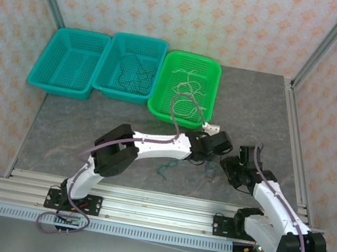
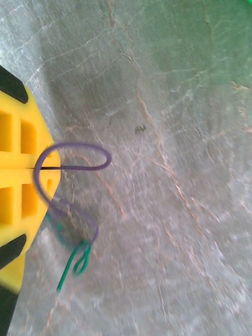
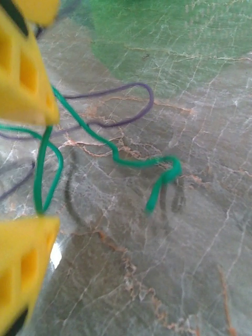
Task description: Untangle the cables
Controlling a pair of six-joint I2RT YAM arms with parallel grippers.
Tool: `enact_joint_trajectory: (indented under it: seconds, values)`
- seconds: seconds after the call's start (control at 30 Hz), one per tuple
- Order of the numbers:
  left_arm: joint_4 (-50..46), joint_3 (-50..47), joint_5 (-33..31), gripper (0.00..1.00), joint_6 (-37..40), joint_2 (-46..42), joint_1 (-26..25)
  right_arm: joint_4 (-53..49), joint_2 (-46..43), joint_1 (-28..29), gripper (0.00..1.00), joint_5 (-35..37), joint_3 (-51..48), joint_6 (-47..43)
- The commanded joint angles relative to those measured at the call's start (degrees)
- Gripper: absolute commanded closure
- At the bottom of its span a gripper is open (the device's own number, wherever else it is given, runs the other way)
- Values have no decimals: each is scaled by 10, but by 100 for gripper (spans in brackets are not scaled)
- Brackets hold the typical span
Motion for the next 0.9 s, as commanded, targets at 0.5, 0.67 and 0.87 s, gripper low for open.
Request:
enact_joint_trajectory:
  seconds: [0.5, 0.67, 0.87]
  values:
    - [-95, -95, -134, 100, 41, -266, 45, -57, -67, -141, 100, 102, -26, 3]
    - [-113, -121, -158, 100, 70, -356, 62, -59, -75, -152, 100, 105, -16, -13]
    - [-126, -108, -152, 100, 128, -453, 182, -40, -71, -130, 100, -4, 6, -51]
